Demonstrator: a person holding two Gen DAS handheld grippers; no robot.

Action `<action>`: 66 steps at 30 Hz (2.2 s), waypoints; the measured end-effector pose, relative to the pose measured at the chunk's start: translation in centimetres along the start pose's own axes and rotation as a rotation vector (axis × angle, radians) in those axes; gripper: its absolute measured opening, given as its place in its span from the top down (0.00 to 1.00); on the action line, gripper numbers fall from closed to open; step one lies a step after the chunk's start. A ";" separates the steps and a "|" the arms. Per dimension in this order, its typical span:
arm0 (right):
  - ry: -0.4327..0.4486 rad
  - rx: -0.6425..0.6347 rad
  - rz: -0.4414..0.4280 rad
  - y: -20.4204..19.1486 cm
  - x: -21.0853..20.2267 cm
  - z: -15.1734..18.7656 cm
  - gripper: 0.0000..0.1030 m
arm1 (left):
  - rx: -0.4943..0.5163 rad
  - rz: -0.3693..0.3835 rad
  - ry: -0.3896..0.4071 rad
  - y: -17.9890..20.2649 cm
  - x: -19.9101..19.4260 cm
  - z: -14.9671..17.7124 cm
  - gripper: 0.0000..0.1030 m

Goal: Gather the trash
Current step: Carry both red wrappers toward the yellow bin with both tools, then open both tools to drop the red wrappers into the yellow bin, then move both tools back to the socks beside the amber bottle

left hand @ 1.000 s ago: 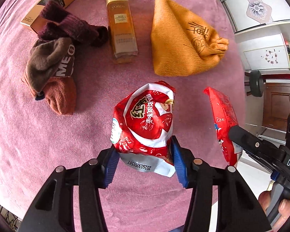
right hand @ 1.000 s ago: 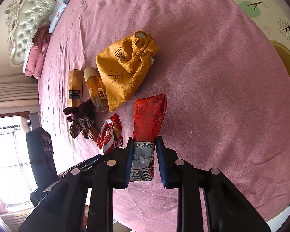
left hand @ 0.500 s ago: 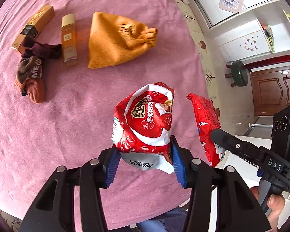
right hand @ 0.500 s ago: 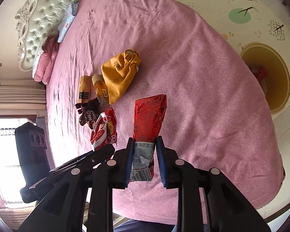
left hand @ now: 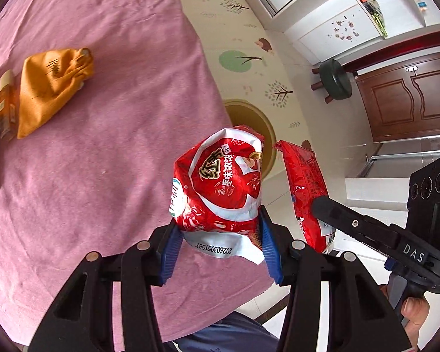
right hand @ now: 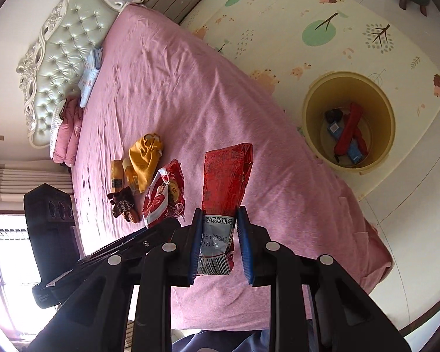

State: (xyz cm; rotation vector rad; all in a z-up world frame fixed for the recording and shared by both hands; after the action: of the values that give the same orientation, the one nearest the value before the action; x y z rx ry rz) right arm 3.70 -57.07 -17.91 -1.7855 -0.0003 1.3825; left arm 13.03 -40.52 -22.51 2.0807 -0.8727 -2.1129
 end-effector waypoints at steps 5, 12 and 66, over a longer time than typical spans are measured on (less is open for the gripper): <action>0.029 0.034 0.008 3.2 -2.0 -2.8 0.77 | 0.049 0.005 -0.026 3.8 2.2 -1.9 0.53; 0.054 0.063 0.025 6.7 -3.1 -6.7 0.77 | 0.096 -0.008 -0.059 7.8 5.4 -5.4 0.53; -0.067 -0.168 0.060 -4.7 2.1 -4.8 0.57 | -0.080 -0.108 0.013 -3.3 -1.7 -1.9 0.20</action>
State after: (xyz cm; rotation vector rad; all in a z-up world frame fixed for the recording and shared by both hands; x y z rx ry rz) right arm 10.55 -56.04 -16.65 -1.8887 -0.1024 1.5232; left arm 16.07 -37.74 -22.20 2.1448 -0.6770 -2.1438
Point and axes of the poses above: each gripper's, at about its wrist camera, not at the fingertips, and x roughly the way its jaws point, y to its right, z to its underside, the point moved 3 cm from there along x, roughly the way its jaws point, and after that the axes turned 3 degrees about x, right-handed, at the moved point
